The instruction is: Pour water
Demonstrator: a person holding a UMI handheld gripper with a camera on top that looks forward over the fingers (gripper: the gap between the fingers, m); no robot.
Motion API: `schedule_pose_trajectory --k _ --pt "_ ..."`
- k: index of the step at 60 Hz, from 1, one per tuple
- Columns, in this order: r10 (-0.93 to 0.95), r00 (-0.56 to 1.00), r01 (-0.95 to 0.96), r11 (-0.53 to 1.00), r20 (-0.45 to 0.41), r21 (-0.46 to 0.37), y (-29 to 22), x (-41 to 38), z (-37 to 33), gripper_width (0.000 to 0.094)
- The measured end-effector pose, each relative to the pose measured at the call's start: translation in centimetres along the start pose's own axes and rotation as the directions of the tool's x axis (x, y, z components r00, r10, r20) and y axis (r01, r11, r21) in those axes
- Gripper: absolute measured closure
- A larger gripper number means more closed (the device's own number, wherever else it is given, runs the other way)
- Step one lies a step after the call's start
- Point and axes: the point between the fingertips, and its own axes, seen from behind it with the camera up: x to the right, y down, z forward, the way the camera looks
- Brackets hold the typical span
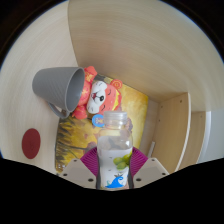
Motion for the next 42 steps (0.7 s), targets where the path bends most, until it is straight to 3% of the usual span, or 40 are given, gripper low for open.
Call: schedule_pose_trajectory --k 13,23,36,42 --pt "-0.413 0.908 0.418 0.903 -0.075 0.096 -4.8 -0.2 0.8 0.0566" --pt "-0.586 0.801 0.599 0.789 -0.126 0.139 -6.9 -1.2 0.9 0.0566" --pt "-0.537 0.835 0.549 0.828 -0.118 0.114 -6.4 -0.6 0.9 0.0566" --pt "-0.349 0.934 0.355 0.932 -0.079 0.074 -4.4 0.7 1.1 0.0567"
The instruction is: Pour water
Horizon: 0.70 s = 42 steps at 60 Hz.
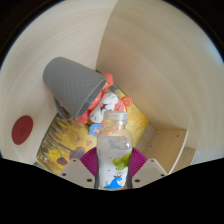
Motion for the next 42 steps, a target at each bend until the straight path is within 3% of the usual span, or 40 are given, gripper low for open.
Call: schedule_pose_trajectory --k 7,12,18,24,31,42 --pt "0.449 0.893 -0.449 0.89 -0.012 -0.082 3.5 1.8 -0.3 0.0565" --pt "0.754 0.655 -0.752 0.643 -0.046 -0.145 6.4 2.1 -0.9 0.0565" --pt "0.931 0.329 -0.94 0.305 -0.159 -0.155 9.1 2.5 -1.9 0.0563" --pt "0.977 -0.013 -0.992 -0.04 -0.213 -0.121 11.9 1.2 -2.6 0.055" --pt "0.904 -0.351 -0.913 -0.388 -0.243 -0.125 11.1 -3.1 -3.0 0.0549" --pt "0.819 -0.539 -0.783 -0.573 -0.197 -0.239 4.9 -10.6 -2.5 0.0551"
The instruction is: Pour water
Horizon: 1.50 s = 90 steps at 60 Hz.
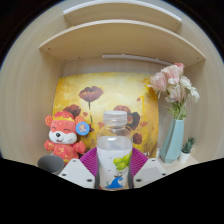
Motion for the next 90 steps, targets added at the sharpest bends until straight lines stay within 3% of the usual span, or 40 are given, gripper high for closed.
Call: schedule_pose_trajectory --k 14,24,36,42,45,64,73,80,90 --pt "-0.014 1.0 0.015 0.997 0.016 -0.077 6.1 -0.5 1.3 0.0548" --pt "-0.023 1.0 0.023 0.998 0.009 -0.056 6.0 -0.4 1.1 0.0551" --pt "-0.038 0.999 0.036 0.997 -0.021 -0.071 6.5 0.0 0.9 0.0364" --pt "-0.044 0.998 0.037 0.985 -0.038 -0.167 8.5 0.5 -0.3 0.0129" --pt "-0.032 0.999 0.025 0.983 -0.037 -0.182 9.0 0.3 -1.4 0.008" --pt "0.021 0.997 -0.042 0.945 -0.07 -0.323 13.1 0.4 -14.8 0.009" --pt "0.031 0.999 -0.044 0.932 -0.042 -0.359 14.6 -1.2 -20.6 0.0091" --pt "0.035 0.999 -0.041 0.933 -0.024 -0.357 13.3 -1.5 -23.6 0.0073" --pt "0.014 1.0 -0.02 0.959 -0.021 -0.284 9.4 -0.8 -26.3 0.0074"
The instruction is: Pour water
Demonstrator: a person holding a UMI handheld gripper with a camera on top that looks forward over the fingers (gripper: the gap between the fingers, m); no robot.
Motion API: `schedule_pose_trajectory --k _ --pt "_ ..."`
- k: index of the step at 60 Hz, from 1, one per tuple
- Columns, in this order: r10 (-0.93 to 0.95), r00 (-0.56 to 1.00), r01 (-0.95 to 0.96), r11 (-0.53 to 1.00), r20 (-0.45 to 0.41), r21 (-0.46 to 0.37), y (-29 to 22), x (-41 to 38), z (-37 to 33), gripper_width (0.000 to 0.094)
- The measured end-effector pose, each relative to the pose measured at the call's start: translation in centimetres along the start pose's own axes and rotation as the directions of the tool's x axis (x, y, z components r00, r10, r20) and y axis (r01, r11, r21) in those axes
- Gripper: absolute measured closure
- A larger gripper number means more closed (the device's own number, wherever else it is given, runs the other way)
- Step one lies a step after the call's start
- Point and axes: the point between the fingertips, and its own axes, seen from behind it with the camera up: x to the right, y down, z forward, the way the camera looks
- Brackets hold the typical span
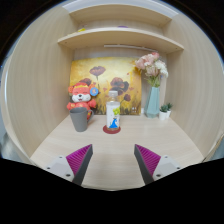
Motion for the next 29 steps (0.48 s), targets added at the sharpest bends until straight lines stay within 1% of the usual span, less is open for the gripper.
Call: schedule_pose_trajectory --k 4,14,23,29 --pt "0.012 1.0 -0.012 1.0 0.003 0.029 -1.4 0.4 -1.2 0.0075" --pt "0.029 0.999 -0.025 0.995 -0.036 0.102 -4.8 2.4 -3.9 0.0074" --pt "0.049 0.998 -0.04 0.986 -0.048 0.164 -6.9 3.3 -5.7 0.0079" --pt "0.055 0.996 -0.042 0.982 -0.069 0.185 -7.7 4.2 -6.5 0.0082"
